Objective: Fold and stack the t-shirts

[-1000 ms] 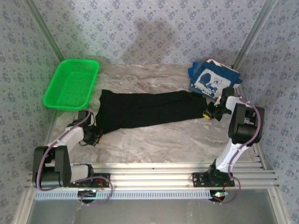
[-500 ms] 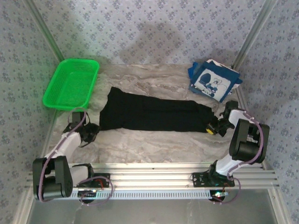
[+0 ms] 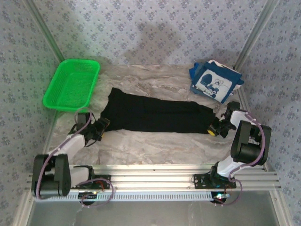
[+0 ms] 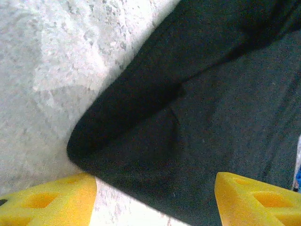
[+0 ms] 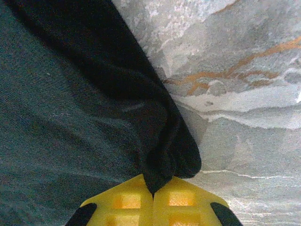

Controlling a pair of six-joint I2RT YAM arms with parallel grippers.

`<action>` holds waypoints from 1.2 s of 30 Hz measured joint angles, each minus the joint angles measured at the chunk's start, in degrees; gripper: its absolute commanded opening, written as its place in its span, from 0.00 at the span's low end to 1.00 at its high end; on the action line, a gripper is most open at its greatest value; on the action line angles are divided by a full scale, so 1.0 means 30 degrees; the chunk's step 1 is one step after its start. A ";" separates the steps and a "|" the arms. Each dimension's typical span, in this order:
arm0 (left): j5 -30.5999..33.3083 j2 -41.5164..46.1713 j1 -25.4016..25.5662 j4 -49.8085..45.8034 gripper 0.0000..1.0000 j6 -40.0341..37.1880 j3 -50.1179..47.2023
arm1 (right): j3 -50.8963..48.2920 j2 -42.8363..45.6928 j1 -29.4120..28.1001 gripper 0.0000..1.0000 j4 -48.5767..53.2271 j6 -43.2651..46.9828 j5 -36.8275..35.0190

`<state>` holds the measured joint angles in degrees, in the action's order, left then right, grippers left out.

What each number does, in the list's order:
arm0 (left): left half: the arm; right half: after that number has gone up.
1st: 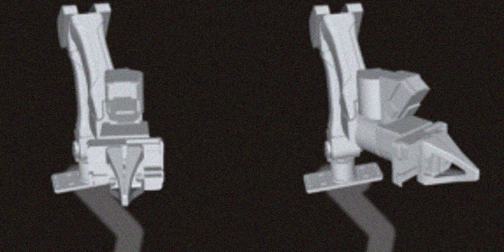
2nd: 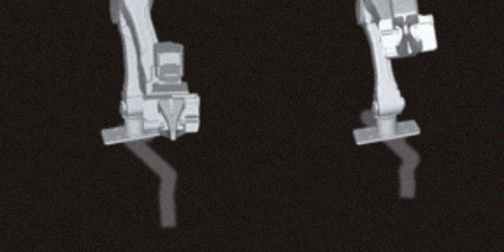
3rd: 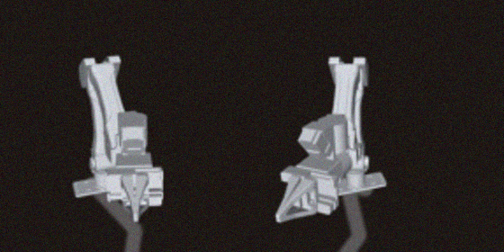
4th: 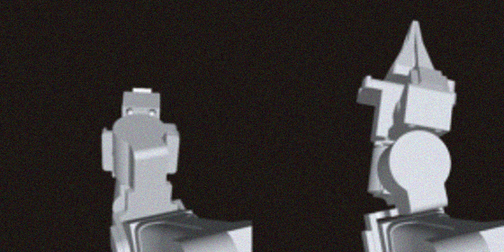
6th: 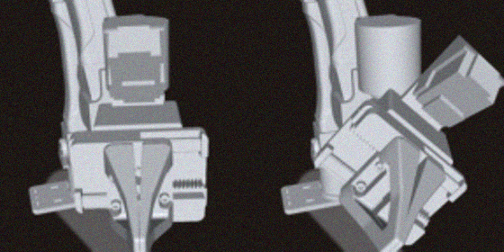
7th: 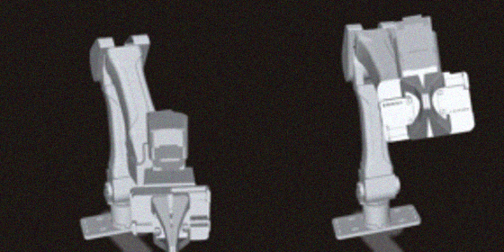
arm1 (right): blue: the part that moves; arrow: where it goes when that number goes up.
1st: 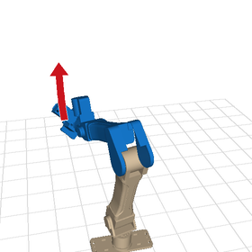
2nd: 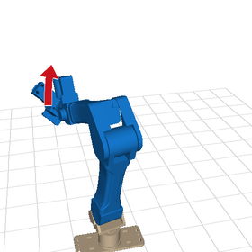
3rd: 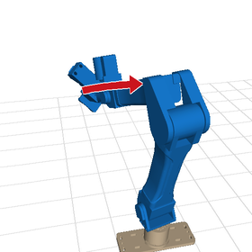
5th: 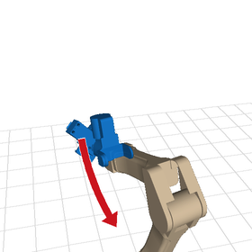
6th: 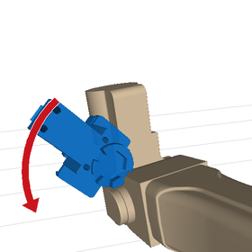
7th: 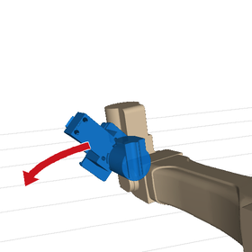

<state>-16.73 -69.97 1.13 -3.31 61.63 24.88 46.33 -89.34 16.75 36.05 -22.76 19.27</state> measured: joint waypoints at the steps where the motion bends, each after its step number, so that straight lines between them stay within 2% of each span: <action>1: -0.0007 -0.0656 0.0000 0.0240 0.64 -0.0007 0.0182 | 0.0000 0.0000 0.0000 0.00 0.0051 0.0051 0.0000; 3: -0.0160 -0.1647 -0.0095 0.0066 0.57 -0.0022 0.0816 | 0.0007 0.0000 0.0000 0.00 0.0131 0.0124 0.0007; 6: -0.0153 -0.3038 -0.0095 -0.0124 0.25 -0.0299 0.1843 | 0.0029 0.0000 0.0000 0.00 0.0321 0.0277 0.0007; 8: 0.0146 -0.3730 -0.0087 -0.0474 0.09 -0.0750 0.2390 | 0.0044 0.0000 0.0000 0.00 0.0495 0.0401 0.0007; 12: 0.0852 -0.3424 -0.0401 -0.1617 0.00 -0.1821 0.3053 | 0.0080 0.0022 0.0000 0.00 0.0962 0.0554 0.0007; 19: 0.1668 -0.0685 -0.2062 -0.4830 0.00 -0.3621 0.2841 | 0.0109 0.0306 0.0000 0.00 0.1931 0.0903 0.0007; 25: 0.2135 0.0532 -0.2302 -0.6513 0.02 -0.4554 0.1887 | -0.0095 0.0707 0.0000 0.00 0.2433 0.0903 -0.0168; 26: 0.2237 0.0707 -0.2375 -0.6754 0.05 -0.4612 0.1668 | -0.0153 0.0750 0.0000 0.00 0.2535 0.0903 -0.0204; 27: 0.2331 0.0845 -0.2397 -0.7002 0.12 -0.4663 0.1494 | -0.0182 0.0750 0.0000 0.02 0.2630 0.0896 -0.0226; 30: 0.2572 0.1297 -0.2441 -0.7643 0.39 -0.4830 0.1173 | -0.0211 0.0750 0.0000 0.17 0.2885 0.0692 -0.0364; 31: 0.2688 0.1552 -0.2514 -0.7839 0.46 -0.4881 0.1129 | -0.0240 0.0758 0.0000 0.27 0.2936 0.0488 -0.0452; 32: 0.2812 0.1880 -0.2528 -0.8007 0.51 -0.4838 0.1115 | -0.0255 0.0787 0.0000 0.37 0.3002 0.0342 -0.0546; 36: 0.2907 0.3738 -0.2586 -0.8743 0.59 -0.4473 0.1413 | -0.0291 0.1647 -0.0007 0.45 0.3548 -0.0240 -0.0678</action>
<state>-8.01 -58.76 -6.63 -29.54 48.21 29.12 45.45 -84.40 16.73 46.70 -23.49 17.23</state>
